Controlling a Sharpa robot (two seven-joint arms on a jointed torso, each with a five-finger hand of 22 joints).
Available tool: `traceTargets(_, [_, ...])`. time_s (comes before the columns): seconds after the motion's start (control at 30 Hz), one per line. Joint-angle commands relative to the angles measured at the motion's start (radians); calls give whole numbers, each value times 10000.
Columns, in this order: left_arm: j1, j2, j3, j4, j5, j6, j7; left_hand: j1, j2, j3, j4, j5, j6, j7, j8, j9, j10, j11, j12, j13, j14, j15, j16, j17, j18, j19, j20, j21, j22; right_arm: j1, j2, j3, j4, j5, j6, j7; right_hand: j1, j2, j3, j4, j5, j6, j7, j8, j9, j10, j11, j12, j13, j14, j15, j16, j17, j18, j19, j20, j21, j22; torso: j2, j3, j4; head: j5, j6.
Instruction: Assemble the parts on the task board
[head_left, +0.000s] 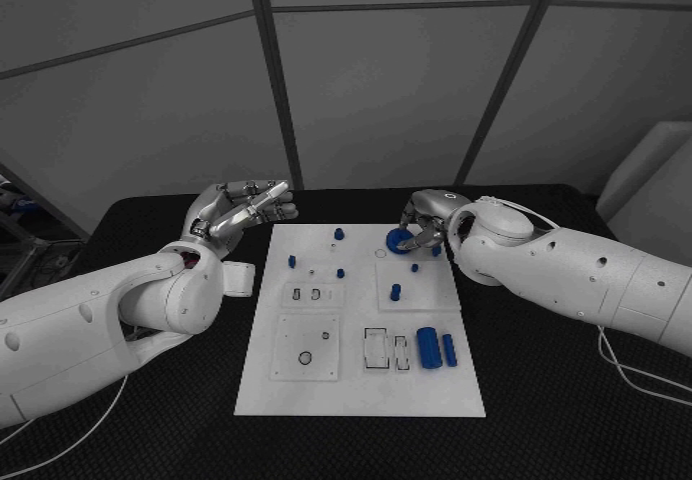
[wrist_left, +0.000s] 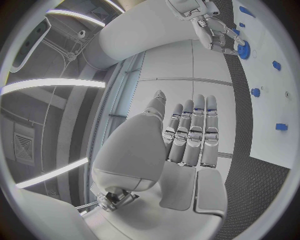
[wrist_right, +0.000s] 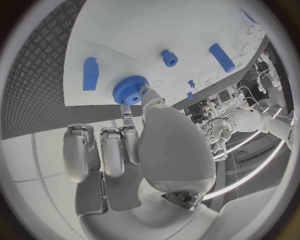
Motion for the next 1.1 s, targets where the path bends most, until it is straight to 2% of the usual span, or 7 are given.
traceTargets(0.03, [15,-5,10,12,-68,75,26,12,90,27,-60,-66,32,13,-52,-14,-5,38,-68,-15,77,-7,0,13,-300,23,-19,51,-15,18,-33,6,244,-323,-955,14,27,139,140,-15,215,162,-56,13,25,397,-86,71,1516,884,-86,67,2001,-120,270,-76,55,1502,2,-1,4,21,-3])
traceTargets(0.27, [15,-13,10,11,-68,74,26,12,90,27,-60,-66,32,13,-52,-14,-5,38,-68,-15,77,-7,0,13,-300,23,-19,51,-15,18,34,15,857,-578,-1413,-55,22,76,274,-62,406,203,-59,-69,17,394,-96,71,1525,886,-97,73,2016,-129,296,-94,73,1545,-2,-7,4,73,30])
traceTargets(0.4, [15,2,10,2,-68,79,26,16,102,33,-64,-64,29,18,-54,-14,-11,42,-76,-17,77,-5,-3,14,-302,24,-19,52,-16,20,339,18,936,-842,-1498,-108,10,51,284,-67,388,203,-56,-85,14,391,-93,66,1522,884,-97,69,2007,-132,304,-95,78,1557,0,-5,16,89,37])
traceTargets(0.5, [15,24,10,-9,-68,86,23,16,102,33,-64,-64,29,18,-54,-14,-11,42,-76,-17,77,-5,-3,14,-302,24,-19,52,-16,21,623,18,877,-983,-1482,-122,7,40,296,-73,370,204,-55,-96,13,384,-93,55,1511,884,-96,69,2008,-133,305,-95,79,1560,-2,-10,34,104,35])
traceTargets(0.63, [15,50,10,-28,-68,93,22,16,102,33,-64,-64,29,18,-54,-14,-11,42,-76,-17,77,-5,-3,14,-302,24,-19,52,-16,22,1020,16,713,-1075,-1422,-114,10,40,311,-79,357,208,-55,-104,12,383,-92,53,1511,883,-96,66,2001,-132,302,-95,78,1557,1,-19,27,141,23])
traceTargets(0.87, [16,96,10,-76,-68,96,18,19,109,37,-68,-62,29,19,-55,-15,-13,43,-80,-17,78,-4,-5,15,-302,24,-20,53,-16,22,1598,6,330,-1121,-1267,-58,13,42,328,-85,348,211,-55,-112,12,380,-93,49,1507,882,-95,66,2000,-132,302,-95,78,1557,10,-7,12,199,15])
traceTargets(1.1, [16,117,11,-65,-68,99,19,19,109,37,-68,-62,29,19,-55,-15,-13,43,-80,-17,78,-4,-5,15,-302,24,-20,53,-16,13,2023,-66,-4,-1130,-1121,24,1,46,361,-88,325,198,-45,-144,5,366,-87,29,1489,881,-92,64,1997,-128,290,-95,72,1542,14,-4,27,260,-1])
